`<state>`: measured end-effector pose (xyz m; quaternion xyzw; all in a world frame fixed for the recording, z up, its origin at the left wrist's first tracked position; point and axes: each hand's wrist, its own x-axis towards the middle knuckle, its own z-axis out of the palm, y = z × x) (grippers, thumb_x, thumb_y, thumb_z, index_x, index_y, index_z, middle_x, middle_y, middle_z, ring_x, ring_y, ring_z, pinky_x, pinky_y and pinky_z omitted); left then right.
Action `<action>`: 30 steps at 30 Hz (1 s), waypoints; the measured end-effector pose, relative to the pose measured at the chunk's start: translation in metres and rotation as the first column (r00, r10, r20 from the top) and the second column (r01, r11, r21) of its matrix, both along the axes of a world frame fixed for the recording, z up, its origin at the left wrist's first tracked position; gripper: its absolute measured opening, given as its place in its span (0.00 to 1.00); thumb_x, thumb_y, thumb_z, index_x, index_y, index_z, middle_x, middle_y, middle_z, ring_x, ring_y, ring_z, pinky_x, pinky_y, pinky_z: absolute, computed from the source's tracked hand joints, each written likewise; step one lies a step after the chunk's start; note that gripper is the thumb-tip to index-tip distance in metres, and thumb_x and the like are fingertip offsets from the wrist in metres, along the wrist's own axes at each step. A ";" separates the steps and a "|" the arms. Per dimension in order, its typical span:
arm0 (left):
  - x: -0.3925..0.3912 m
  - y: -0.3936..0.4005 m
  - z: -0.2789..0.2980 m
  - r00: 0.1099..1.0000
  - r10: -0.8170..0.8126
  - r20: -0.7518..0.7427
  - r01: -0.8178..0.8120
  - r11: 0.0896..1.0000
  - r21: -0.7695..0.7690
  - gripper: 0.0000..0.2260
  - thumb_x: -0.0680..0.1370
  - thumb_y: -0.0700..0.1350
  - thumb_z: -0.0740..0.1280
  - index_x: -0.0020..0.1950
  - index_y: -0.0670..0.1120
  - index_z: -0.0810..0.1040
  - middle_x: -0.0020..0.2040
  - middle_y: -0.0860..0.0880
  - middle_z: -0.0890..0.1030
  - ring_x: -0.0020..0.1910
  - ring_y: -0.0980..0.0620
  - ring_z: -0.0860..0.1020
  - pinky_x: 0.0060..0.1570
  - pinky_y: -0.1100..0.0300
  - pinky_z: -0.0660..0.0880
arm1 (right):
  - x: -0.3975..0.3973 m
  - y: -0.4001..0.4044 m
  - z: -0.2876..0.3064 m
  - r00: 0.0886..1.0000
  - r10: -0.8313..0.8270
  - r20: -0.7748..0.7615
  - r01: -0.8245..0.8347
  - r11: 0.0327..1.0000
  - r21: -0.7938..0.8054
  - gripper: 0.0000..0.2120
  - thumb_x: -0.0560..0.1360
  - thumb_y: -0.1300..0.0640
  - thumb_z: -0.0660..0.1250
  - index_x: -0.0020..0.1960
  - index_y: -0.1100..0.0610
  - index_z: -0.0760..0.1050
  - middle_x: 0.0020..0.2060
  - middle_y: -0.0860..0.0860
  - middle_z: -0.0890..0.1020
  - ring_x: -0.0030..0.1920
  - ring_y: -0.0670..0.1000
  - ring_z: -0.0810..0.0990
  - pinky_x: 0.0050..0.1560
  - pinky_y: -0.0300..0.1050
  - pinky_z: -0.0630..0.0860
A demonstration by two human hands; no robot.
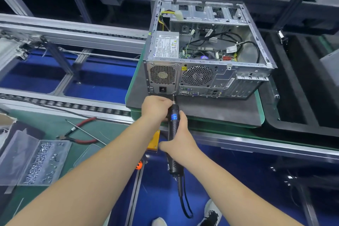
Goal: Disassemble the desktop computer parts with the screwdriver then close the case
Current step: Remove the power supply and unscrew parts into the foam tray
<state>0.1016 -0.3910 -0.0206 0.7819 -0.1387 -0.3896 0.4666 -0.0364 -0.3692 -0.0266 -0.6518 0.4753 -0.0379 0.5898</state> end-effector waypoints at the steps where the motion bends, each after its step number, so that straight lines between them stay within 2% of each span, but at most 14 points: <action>1: 0.000 0.000 0.000 1.000 -0.006 0.006 0.006 1.000 -0.006 0.05 0.78 0.41 0.72 0.42 0.47 0.85 0.44 0.43 0.86 0.42 0.44 0.86 0.40 0.47 0.85 | 0.000 0.000 0.000 1.000 0.003 -0.006 -0.003 1.000 0.003 0.60 0.69 0.64 0.77 0.81 0.37 0.38 0.54 0.49 0.75 0.45 0.47 0.79 0.26 0.30 0.73; 3: 0.000 0.000 -0.001 1.000 -0.022 0.019 0.023 1.000 -0.016 0.04 0.78 0.42 0.71 0.47 0.48 0.86 0.46 0.45 0.86 0.43 0.45 0.86 0.40 0.47 0.85 | 0.001 -0.001 -0.001 1.000 0.008 -0.014 -0.008 1.000 0.004 0.61 0.69 0.64 0.77 0.81 0.37 0.37 0.56 0.50 0.75 0.45 0.47 0.79 0.26 0.30 0.73; 6: 0.000 0.000 -0.001 0.994 -0.080 0.071 0.081 0.997 -0.010 0.08 0.80 0.43 0.69 0.56 0.47 0.86 0.47 0.46 0.86 0.43 0.47 0.85 0.38 0.49 0.85 | 0.001 -0.001 0.001 1.000 0.016 -0.014 -0.016 1.000 -0.004 0.60 0.69 0.64 0.77 0.82 0.38 0.37 0.60 0.53 0.75 0.44 0.46 0.79 0.26 0.30 0.72; 8: 0.001 -0.001 0.000 0.986 -0.125 0.111 0.125 0.992 0.005 0.09 0.80 0.44 0.68 0.57 0.47 0.86 0.47 0.47 0.86 0.43 0.48 0.85 0.35 0.52 0.84 | 0.001 -0.001 0.001 1.000 0.022 -0.013 -0.022 1.000 -0.013 0.60 0.69 0.64 0.77 0.82 0.39 0.37 0.58 0.52 0.75 0.44 0.46 0.79 0.27 0.30 0.72; 16: 0.002 -0.005 0.002 0.982 -0.154 0.110 0.150 0.988 0.045 0.10 0.82 0.44 0.66 0.59 0.47 0.85 0.53 0.45 0.84 0.46 0.45 0.84 0.40 0.45 0.85 | 0.004 -0.004 0.006 0.999 0.038 -0.032 -0.038 0.999 -0.027 0.61 0.69 0.62 0.76 0.83 0.41 0.35 0.60 0.53 0.75 0.49 0.51 0.80 0.41 0.43 0.80; 19: 0.002 -0.005 0.004 0.982 -0.152 0.109 0.148 0.988 0.043 0.10 0.82 0.44 0.66 0.59 0.47 0.85 0.53 0.45 0.85 0.47 0.45 0.84 0.41 0.46 0.85 | 0.004 -0.005 0.008 0.998 0.043 -0.045 -0.044 0.999 -0.023 0.61 0.69 0.62 0.76 0.83 0.42 0.34 0.58 0.52 0.75 0.49 0.50 0.79 0.41 0.43 0.80; 21: -0.001 -0.001 0.007 0.977 -0.167 0.130 0.161 0.985 0.055 0.11 0.82 0.45 0.65 0.60 0.47 0.85 0.54 0.46 0.85 0.49 0.46 0.83 0.45 0.47 0.85 | 0.004 -0.004 0.009 0.998 0.038 -0.052 -0.039 0.999 -0.019 0.62 0.70 0.61 0.76 0.83 0.41 0.33 0.59 0.53 0.75 0.50 0.50 0.79 0.43 0.44 0.80; 22: -0.002 0.002 0.009 0.965 -0.166 0.201 0.159 0.986 0.053 0.11 0.82 0.44 0.64 0.60 0.48 0.85 0.55 0.47 0.85 0.52 0.46 0.82 0.50 0.48 0.84 | 0.004 -0.004 0.009 0.998 0.034 -0.053 -0.035 0.999 -0.019 0.62 0.70 0.61 0.76 0.82 0.41 0.32 0.60 0.53 0.75 0.51 0.51 0.79 0.44 0.45 0.81; 23: -0.002 0.007 0.012 0.925 -0.144 0.352 0.141 0.989 0.034 0.12 0.82 0.44 0.63 0.59 0.50 0.85 0.55 0.49 0.84 0.53 0.47 0.82 0.54 0.50 0.81 | 0.004 -0.003 0.009 0.998 0.030 -0.053 -0.031 0.999 -0.021 0.62 0.69 0.61 0.77 0.82 0.41 0.32 0.62 0.53 0.75 0.51 0.52 0.80 0.46 0.46 0.81; 24: 0.000 0.011 0.018 0.826 -0.092 0.556 0.123 0.992 -0.020 0.13 0.81 0.43 0.62 0.57 0.52 0.85 0.55 0.51 0.83 0.54 0.49 0.80 0.57 0.52 0.78 | 0.004 -0.003 0.009 0.998 0.027 -0.053 -0.028 0.999 -0.023 0.63 0.69 0.61 0.77 0.82 0.41 0.32 0.62 0.53 0.75 0.53 0.52 0.80 0.48 0.47 0.82; 25: 0.004 0.015 0.030 0.665 -0.007 0.747 0.133 0.985 -0.109 0.13 0.80 0.43 0.62 0.57 0.53 0.84 0.54 0.51 0.81 0.54 0.50 0.78 0.57 0.52 0.73 | 0.004 -0.003 0.009 0.998 0.026 -0.053 -0.027 0.999 -0.024 0.63 0.69 0.60 0.77 0.82 0.41 0.32 0.63 0.52 0.74 0.54 0.52 0.80 0.50 0.48 0.82; 27: 0.020 0.010 0.056 0.318 0.126 0.940 0.236 0.950 -0.207 0.15 0.77 0.43 0.62 0.61 0.52 0.81 0.58 0.50 0.78 0.58 0.49 0.74 0.59 0.51 0.67 | 0.003 -0.003 0.009 0.998 0.024 -0.050 -0.025 1.000 -0.019 0.64 0.70 0.59 0.78 0.82 0.40 0.31 0.65 0.51 0.73 0.55 0.50 0.79 0.51 0.47 0.82; 28: 0.031 0.002 0.068 0.198 0.088 0.976 0.290 0.946 -0.144 0.18 0.78 0.44 0.61 0.66 0.50 0.79 0.64 0.49 0.77 0.63 0.47 0.73 0.64 0.49 0.65 | 0.003 -0.004 0.009 0.999 0.022 -0.047 -0.023 1.000 -0.012 0.64 0.70 0.59 0.79 0.82 0.39 0.31 0.66 0.50 0.72 0.54 0.50 0.79 0.50 0.46 0.82; 30: 0.055 -0.015 0.089 0.078 -0.220 0.972 0.351 0.919 0.180 0.23 0.81 0.48 0.57 0.76 0.48 0.70 0.77 0.48 0.69 0.76 0.46 0.64 0.76 0.45 0.56 | 0.003 -0.003 0.010 0.999 0.023 -0.049 -0.023 1.000 -0.004 0.64 0.70 0.58 0.79 0.82 0.39 0.31 0.67 0.50 0.71 0.52 0.47 0.78 0.44 0.43 0.80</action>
